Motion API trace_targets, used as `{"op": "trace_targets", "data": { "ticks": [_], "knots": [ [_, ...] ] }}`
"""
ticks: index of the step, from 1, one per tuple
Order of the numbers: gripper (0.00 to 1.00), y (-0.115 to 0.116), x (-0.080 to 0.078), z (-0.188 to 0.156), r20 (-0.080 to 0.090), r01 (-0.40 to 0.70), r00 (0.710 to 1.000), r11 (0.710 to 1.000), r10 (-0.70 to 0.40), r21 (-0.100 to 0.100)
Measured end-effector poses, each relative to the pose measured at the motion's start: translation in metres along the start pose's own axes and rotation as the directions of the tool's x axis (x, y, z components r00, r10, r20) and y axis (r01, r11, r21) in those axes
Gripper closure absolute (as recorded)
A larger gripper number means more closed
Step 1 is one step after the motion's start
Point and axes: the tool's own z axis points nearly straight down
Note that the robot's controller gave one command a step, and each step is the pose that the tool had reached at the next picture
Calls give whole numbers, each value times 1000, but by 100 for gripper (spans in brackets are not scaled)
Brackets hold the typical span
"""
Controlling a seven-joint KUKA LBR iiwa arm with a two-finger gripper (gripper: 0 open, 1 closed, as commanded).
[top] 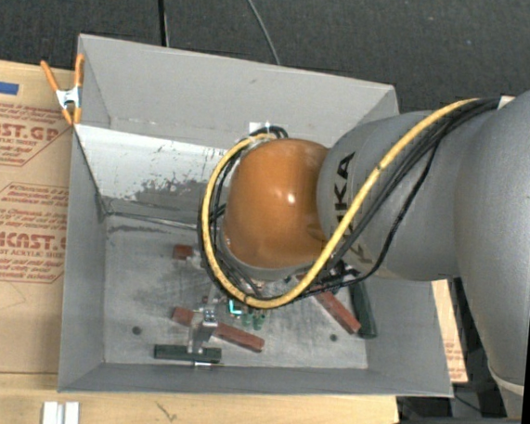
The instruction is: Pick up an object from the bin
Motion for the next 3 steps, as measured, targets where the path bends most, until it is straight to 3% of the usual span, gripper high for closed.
{"op": "trace_targets", "data": {
  "ticks": [1, 2, 3],
  "knots": [
    [0, -1, -2, -4, 8, -2, 1000, 1000, 2, -1],
    [100, -67, 1, 95, -2, -39, 999, 999, 39, 0],
    [100, -67, 1, 95, -2, -40, 999, 999, 40, -1]
  ]
}}
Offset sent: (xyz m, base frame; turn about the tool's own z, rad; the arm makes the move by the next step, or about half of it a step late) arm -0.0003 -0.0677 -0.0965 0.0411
